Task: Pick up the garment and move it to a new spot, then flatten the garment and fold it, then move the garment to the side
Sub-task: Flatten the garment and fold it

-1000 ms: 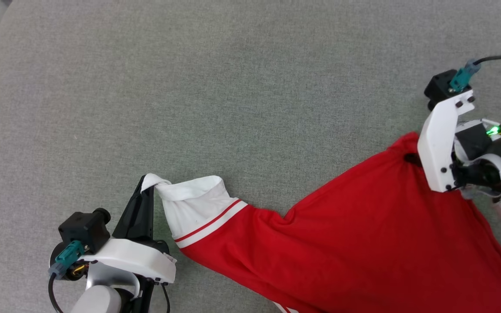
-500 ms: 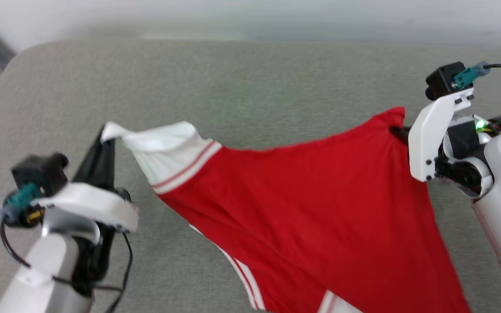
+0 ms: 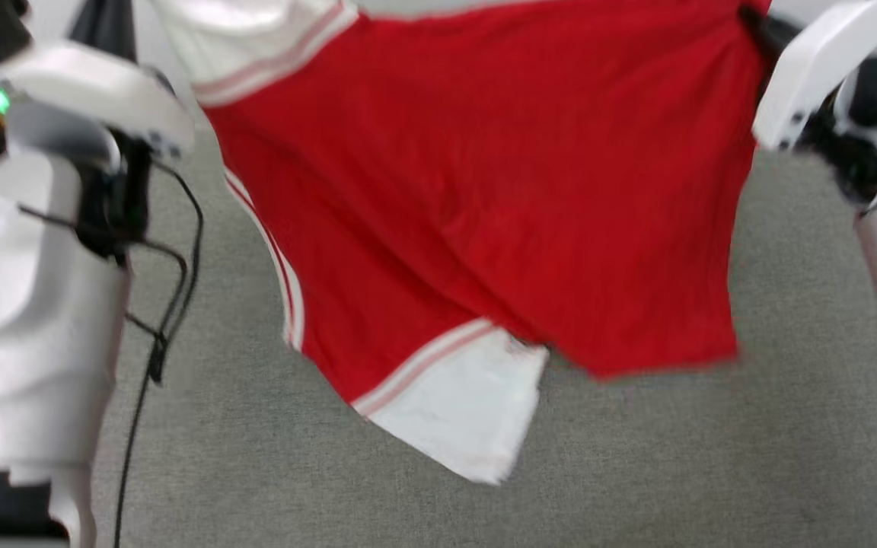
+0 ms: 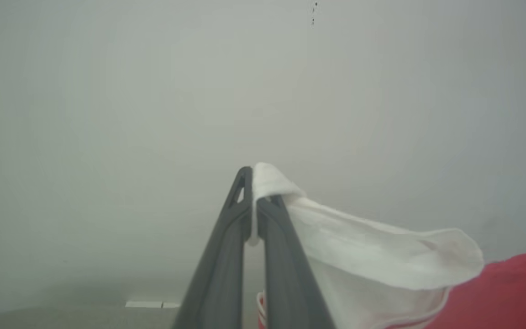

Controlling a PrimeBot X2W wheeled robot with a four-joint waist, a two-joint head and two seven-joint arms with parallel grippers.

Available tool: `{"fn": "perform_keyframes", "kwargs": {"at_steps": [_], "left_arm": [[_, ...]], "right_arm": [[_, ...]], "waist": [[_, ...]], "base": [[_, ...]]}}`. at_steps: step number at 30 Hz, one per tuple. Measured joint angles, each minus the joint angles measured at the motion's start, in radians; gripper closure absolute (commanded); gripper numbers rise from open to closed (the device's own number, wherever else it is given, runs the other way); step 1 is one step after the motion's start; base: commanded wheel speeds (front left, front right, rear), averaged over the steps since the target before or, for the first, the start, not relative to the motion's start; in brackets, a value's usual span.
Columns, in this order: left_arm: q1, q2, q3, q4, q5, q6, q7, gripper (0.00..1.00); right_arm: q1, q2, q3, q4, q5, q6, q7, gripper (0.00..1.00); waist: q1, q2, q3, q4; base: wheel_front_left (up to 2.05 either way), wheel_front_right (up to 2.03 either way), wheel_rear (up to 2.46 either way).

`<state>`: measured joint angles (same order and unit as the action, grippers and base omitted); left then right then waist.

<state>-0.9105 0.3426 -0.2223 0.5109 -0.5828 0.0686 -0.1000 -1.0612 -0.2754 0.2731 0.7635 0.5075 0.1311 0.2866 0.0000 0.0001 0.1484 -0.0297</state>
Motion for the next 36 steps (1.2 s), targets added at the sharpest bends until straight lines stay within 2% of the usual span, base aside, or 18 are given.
{"fn": "perform_keyframes", "kwargs": {"at_steps": [9, 20, 30, 36], "left_arm": [[-0.350, 0.039, 0.005, 0.124, 0.046, -0.018, -0.049, 1.00], [-0.645, 0.099, 0.002, 0.202, 0.072, -0.043, -0.030, 1.00], [-0.673, 0.081, -0.004, 0.252, 0.057, -0.058, -0.044, 1.00], [-0.595, 0.058, -0.010, 0.296, 0.028, -0.086, -0.046, 1.00]], "right_arm": [[-0.268, 0.018, -0.069, 0.057, -0.074, 0.000, -0.143, 1.00], [-0.541, 0.024, -0.070, 0.072, -0.114, 0.000, -0.187, 1.00], [-0.597, 0.037, -0.009, 0.133, -0.102, 0.000, -0.219, 1.00], [-0.556, 0.039, 0.053, 0.170, -0.056, 0.000, -0.229, 1.00]], "waist": [[0.0000, -0.0001, 0.103, -0.011], [0.0001, 0.0000, 0.315, -0.011], [0.0002, -0.0001, 0.492, 0.002], [0.0002, -0.0001, 0.512, 0.014]], "base": [[0.00, 0.00, 0.00], [0.00, 0.00, 0.00], [0.00, 0.00, 0.00], [0.00, 0.00, 0.00]]}}
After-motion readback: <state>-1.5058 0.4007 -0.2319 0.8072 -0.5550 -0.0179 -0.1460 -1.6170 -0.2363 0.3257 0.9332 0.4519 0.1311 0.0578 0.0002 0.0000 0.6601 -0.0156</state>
